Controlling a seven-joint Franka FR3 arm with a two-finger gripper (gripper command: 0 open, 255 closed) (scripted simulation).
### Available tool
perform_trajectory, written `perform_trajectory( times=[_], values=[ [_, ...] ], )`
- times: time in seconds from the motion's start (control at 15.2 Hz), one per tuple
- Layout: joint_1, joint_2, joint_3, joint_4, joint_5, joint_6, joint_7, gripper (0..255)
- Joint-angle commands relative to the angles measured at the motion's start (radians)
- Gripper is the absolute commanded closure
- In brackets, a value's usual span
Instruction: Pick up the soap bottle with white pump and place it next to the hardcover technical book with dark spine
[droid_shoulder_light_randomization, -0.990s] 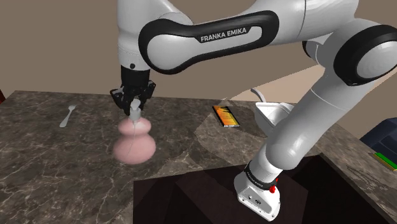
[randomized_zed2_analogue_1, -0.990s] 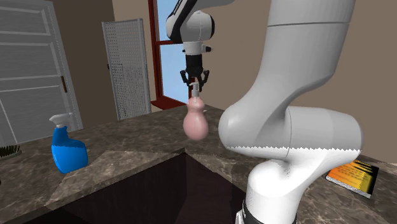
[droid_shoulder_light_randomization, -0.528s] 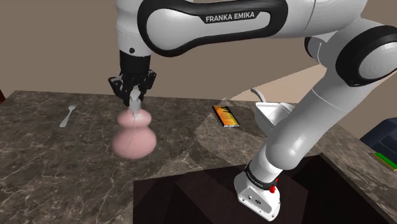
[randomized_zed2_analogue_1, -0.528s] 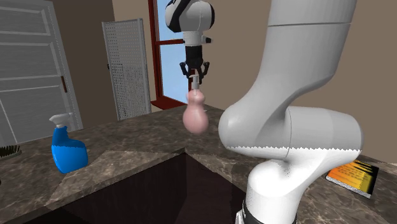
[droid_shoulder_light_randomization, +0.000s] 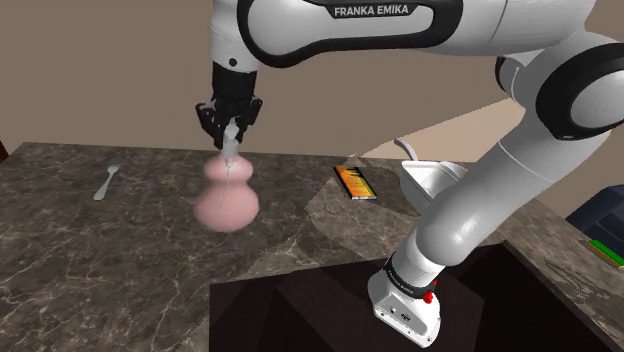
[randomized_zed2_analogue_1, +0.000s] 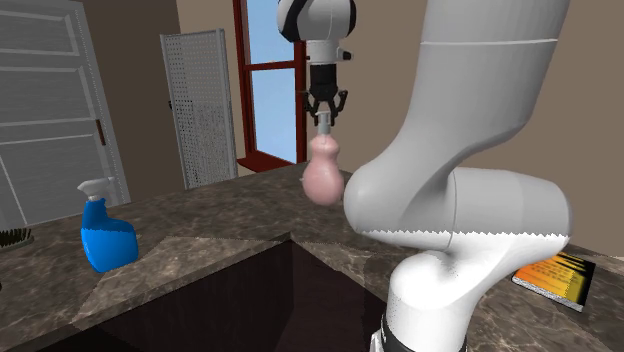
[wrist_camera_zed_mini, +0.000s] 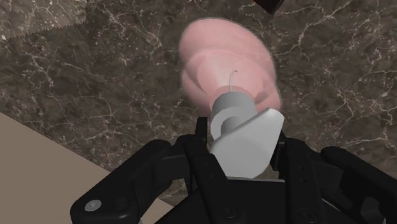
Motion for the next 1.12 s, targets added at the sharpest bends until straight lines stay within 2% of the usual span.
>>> perform_trajectory(
  times=[0.0,0.53,1.06],
  values=[
    [-0.017,-0.031,-0.033,-0.033,0.014,0.007,-0.058,255],
    [-0.087,-0.087,-0.167,-0.101,0.024,0.022,-0.268,255],
    [-0.164,-0.073,-0.292,-0.098,0.005,0.031,-0.461,255]
  ],
)
